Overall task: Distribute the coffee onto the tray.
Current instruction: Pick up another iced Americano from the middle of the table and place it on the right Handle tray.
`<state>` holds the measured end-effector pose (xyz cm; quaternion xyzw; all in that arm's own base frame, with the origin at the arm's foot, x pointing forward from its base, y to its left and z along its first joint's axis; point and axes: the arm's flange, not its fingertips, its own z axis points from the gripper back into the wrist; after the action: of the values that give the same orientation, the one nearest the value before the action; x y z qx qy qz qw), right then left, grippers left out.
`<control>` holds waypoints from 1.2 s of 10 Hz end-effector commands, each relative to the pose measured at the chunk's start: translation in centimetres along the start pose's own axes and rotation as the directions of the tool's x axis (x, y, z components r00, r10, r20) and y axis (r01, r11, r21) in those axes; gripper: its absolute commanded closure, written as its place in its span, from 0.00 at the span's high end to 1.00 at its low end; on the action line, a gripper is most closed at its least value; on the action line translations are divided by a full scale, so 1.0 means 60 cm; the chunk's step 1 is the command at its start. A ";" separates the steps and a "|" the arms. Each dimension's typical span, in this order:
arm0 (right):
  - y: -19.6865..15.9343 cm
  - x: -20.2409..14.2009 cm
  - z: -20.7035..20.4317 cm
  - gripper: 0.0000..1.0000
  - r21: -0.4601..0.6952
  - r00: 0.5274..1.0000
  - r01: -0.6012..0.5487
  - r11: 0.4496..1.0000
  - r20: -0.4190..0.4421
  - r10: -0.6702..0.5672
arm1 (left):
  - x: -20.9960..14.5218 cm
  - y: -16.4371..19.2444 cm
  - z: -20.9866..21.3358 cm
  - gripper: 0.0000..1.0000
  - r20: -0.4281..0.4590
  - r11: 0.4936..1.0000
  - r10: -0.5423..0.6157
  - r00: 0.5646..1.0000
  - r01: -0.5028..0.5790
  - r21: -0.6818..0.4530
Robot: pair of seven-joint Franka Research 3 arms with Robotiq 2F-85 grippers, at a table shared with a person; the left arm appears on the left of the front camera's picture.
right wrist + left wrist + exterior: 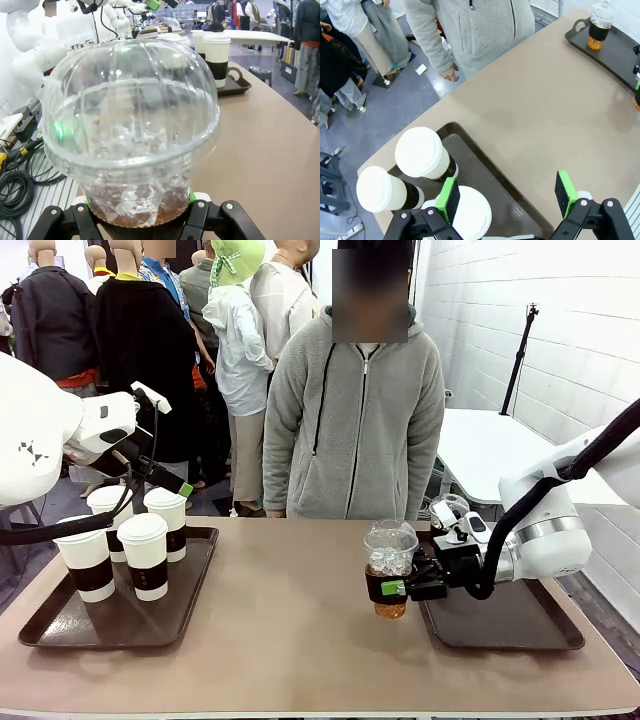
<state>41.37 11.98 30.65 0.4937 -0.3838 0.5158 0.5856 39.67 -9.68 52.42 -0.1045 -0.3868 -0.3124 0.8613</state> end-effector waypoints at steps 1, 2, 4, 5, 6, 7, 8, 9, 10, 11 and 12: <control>-0.003 0.007 0.000 0.66 0.002 1.000 -0.004 1.000 0.003 0.004 | 0.002 0.003 0.000 1.00 -0.007 1.000 0.003 1.000 -0.003 -0.001; 0.000 0.000 0.000 0.66 0.000 1.000 0.000 1.000 0.000 0.000 | 0.002 0.003 0.000 1.00 -0.007 1.000 0.003 1.000 -0.003 -0.001; 0.000 -0.004 0.055 0.66 -0.118 1.000 -0.019 0.993 0.005 0.020 | 0.002 0.003 0.000 1.00 -0.007 1.000 0.003 1.000 -0.003 -0.001; -0.001 -0.011 0.082 0.66 -0.164 1.000 -0.017 0.986 0.014 0.020 | 0.002 0.003 0.000 1.00 -0.007 1.000 0.003 1.000 -0.003 -0.001; -0.004 -0.017 0.113 0.66 -0.209 0.999 -0.021 0.978 0.020 0.026 | 0.002 0.003 0.000 1.00 -0.007 1.000 0.003 1.000 -0.003 -0.001; -0.008 -0.024 0.139 0.66 -0.250 0.999 -0.017 0.968 0.029 0.025 | 0.002 0.003 0.000 1.00 -0.007 1.000 0.003 1.000 -0.003 -0.001; -0.014 -0.033 0.164 0.66 -0.281 0.999 -0.013 0.960 0.042 0.026 | 0.002 0.003 0.000 1.00 -0.007 1.000 0.003 1.000 -0.003 -0.001; -0.022 -0.042 0.186 0.66 -0.311 0.998 -0.008 0.950 0.051 0.025 | 0.002 0.003 0.000 1.00 -0.007 1.000 0.003 1.000 -0.003 -0.001; -0.032 -0.054 0.205 0.66 -0.343 0.998 -0.016 0.939 0.051 0.036 | 0.002 0.003 0.000 1.00 -0.007 1.000 0.003 1.000 -0.003 -0.001; -0.039 -0.068 0.217 0.66 -0.361 0.997 -0.035 0.932 0.048 0.056 | 0.002 0.003 0.000 1.00 -0.007 1.000 0.003 1.000 -0.003 -0.001; -0.045 -0.082 0.226 0.66 -0.370 0.995 -0.063 0.927 0.051 0.088 | 0.002 0.003 0.000 1.00 -0.007 1.000 0.003 1.000 -0.003 -0.001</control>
<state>43.08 -2.37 28.99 0.3836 -0.4850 0.4392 0.6517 39.68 -9.67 52.42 -0.1044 -0.3868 -0.3124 0.8613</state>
